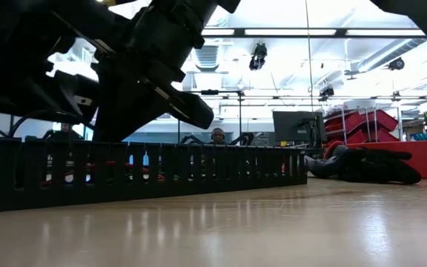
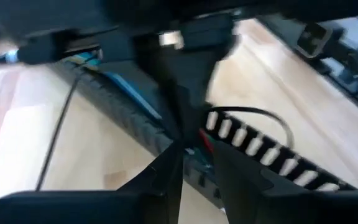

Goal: Ziptie cables
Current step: Put the colored zip-tied cables into the black cable duct

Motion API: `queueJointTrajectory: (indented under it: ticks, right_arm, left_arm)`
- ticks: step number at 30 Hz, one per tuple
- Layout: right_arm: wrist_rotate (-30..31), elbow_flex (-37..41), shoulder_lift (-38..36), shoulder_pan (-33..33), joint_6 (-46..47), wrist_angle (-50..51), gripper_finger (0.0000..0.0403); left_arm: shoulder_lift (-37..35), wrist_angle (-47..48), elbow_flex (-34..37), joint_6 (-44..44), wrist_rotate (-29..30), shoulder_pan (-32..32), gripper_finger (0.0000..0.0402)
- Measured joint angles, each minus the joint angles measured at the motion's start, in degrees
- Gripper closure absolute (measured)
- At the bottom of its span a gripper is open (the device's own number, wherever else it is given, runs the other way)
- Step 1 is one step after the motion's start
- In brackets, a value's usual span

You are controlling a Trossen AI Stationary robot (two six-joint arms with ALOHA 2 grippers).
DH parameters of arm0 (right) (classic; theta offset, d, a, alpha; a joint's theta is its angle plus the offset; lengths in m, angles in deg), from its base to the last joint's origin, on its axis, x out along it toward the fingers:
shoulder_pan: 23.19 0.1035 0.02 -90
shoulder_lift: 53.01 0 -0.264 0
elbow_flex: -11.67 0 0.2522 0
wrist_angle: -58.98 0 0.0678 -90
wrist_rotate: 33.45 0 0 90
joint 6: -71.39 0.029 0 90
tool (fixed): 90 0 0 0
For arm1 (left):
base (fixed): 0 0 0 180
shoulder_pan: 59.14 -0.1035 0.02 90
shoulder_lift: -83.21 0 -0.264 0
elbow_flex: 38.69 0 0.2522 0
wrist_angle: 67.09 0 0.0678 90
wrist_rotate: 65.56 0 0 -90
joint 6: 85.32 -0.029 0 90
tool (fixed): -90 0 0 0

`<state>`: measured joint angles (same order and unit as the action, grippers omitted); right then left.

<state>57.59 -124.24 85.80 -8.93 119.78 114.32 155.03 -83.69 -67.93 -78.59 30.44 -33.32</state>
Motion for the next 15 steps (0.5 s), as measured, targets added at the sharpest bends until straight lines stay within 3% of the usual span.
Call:
queueJointTrajectory:
  ticks: [9,15]
  right_arm:
    - [-0.07,0.04,0.02,0.02,0.05,0.14,0.0403]
    - [-0.08,0.07,0.02,0.00,-0.33,0.27,0.0403]
  left_arm:
    - [7.27,0.55,-2.56,-1.43,-4.16,-2.24,0.0306]
    - [5.93,3.08,-3.62,-4.00,-3.99,-3.12,0.0315]
